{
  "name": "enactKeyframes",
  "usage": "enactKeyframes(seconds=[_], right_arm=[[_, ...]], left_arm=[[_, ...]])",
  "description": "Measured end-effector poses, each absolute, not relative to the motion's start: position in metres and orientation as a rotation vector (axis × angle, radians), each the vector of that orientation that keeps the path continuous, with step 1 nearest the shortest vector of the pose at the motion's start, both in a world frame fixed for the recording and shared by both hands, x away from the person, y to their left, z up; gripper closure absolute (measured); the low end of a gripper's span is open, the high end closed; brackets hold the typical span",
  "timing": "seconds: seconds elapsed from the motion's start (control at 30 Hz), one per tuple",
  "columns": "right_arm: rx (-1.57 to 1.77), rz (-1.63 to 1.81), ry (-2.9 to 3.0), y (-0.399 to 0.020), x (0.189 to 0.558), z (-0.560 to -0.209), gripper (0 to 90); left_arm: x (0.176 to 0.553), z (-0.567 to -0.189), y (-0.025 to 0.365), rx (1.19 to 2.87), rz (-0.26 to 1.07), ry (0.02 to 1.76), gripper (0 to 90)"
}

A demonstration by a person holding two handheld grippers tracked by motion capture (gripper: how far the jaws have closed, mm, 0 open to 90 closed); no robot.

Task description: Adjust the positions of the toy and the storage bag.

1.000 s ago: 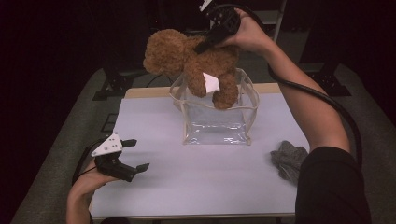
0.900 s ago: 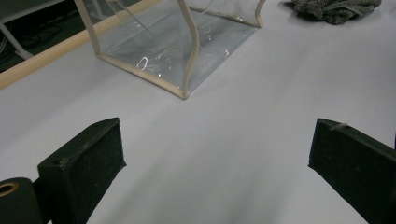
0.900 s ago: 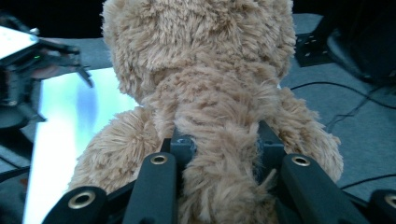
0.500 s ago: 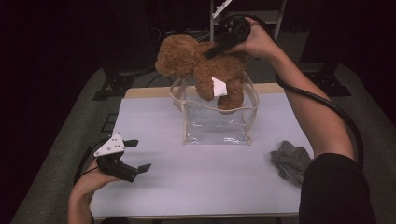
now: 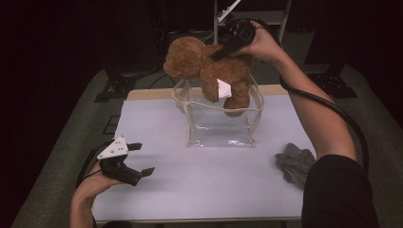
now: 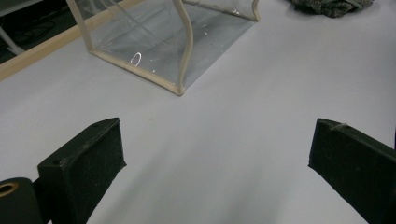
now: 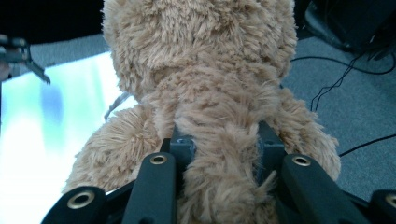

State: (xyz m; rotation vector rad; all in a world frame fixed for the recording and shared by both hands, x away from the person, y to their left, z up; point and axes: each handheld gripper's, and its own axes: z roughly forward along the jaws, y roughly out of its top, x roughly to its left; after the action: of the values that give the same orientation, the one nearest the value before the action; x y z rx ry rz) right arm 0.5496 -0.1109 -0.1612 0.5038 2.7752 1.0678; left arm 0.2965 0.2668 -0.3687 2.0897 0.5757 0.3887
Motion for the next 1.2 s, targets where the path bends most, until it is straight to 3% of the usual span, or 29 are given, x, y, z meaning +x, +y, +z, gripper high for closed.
enactKeyframes(seconds=[0.67,1.2], right_arm=[[0.579,1.061,2.776,-0.122,0.555,-0.185,67.0],[0.645,0.988,2.886,-0.134,0.542,-0.245,67.2]], left_arm=[[0.296,-0.368,0.269,2.093,0.389,0.575,2.5],[0.295,-0.369,0.267,2.097,0.38,0.574,2.5]])
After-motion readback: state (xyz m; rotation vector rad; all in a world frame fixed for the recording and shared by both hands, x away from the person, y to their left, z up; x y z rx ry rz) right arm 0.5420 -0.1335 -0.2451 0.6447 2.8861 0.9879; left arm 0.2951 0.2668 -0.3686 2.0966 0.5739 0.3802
